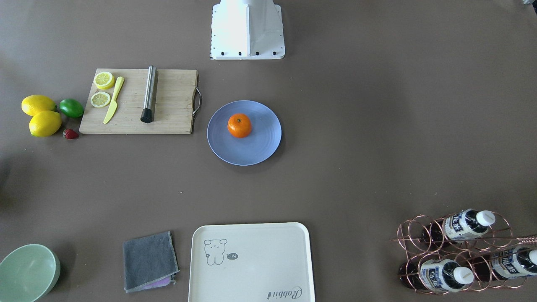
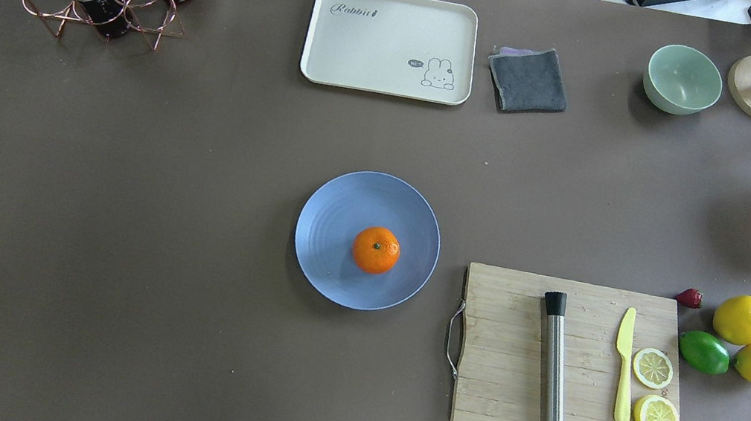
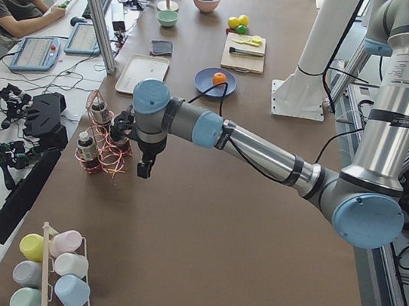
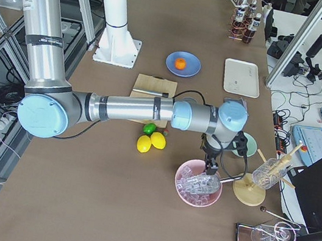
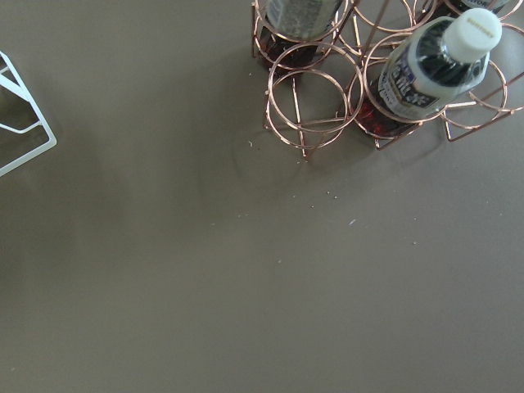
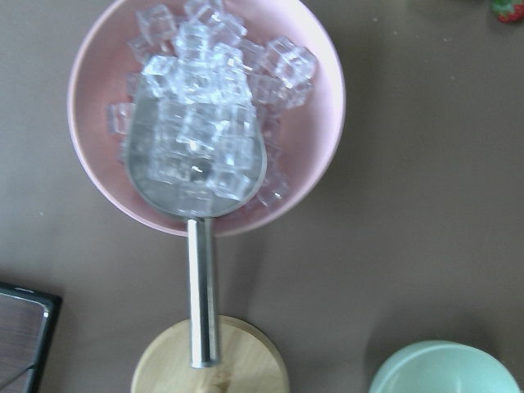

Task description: Pick orange to plate

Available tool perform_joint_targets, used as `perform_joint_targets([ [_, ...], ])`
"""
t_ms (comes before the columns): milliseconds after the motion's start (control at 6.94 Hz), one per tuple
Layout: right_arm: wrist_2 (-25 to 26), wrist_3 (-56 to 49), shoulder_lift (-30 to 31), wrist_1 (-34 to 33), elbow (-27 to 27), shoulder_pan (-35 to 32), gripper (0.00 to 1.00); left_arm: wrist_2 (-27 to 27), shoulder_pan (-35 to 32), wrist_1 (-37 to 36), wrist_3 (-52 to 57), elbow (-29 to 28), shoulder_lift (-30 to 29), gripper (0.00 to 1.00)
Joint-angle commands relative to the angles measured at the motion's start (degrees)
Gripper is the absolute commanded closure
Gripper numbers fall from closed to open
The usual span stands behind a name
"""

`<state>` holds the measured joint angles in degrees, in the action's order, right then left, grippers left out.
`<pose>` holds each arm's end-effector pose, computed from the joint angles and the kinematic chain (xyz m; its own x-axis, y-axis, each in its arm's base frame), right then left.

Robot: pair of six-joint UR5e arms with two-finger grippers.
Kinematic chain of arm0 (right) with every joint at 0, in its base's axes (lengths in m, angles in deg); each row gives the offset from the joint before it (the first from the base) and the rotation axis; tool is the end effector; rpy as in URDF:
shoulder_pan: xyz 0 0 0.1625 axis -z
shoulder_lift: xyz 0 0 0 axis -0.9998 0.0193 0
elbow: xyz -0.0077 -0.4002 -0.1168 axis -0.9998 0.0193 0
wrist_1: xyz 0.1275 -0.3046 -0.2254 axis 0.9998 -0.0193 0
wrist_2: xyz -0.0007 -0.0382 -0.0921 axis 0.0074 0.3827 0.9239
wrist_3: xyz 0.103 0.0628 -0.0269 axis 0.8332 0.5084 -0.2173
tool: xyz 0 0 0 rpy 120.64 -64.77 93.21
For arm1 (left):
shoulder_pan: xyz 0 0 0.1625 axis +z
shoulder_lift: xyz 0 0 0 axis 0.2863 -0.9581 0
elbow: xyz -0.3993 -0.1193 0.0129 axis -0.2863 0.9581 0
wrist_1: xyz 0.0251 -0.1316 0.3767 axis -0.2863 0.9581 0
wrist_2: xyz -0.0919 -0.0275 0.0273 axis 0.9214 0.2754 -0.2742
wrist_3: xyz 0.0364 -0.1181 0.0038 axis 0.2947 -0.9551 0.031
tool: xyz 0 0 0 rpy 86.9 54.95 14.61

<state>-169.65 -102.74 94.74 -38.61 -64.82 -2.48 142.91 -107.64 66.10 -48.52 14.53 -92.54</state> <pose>0.0592 -0.5545 0.6155 0.6852 -0.2466 0.6853 0.1712 0.9691 0.1775 -0.0460 -0.5055 0.5417 0.6307 0.1532 -0.7607 -0.0093 0.9817 0.1901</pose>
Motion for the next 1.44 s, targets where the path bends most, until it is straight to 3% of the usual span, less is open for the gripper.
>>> perform_joint_targets([
  [0,0.34,-7.31,1.58,-0.24,3.99,-4.51,0.0,1.23,-6.1,0.37,7.09,-1.72,3.59,0.03],
  [432,-0.54,-7.58,3.78,0.02,3.03,-5.83,0.0,0.79,-7.18,4.84,7.79,-2.33,4.31,0.03],
  [1297,-0.63,-7.67,6.42,0.11,1.18,-6.19,0.0,0.53,-6.91,4.77,7.7,-1.19,4.49,0.03],
])
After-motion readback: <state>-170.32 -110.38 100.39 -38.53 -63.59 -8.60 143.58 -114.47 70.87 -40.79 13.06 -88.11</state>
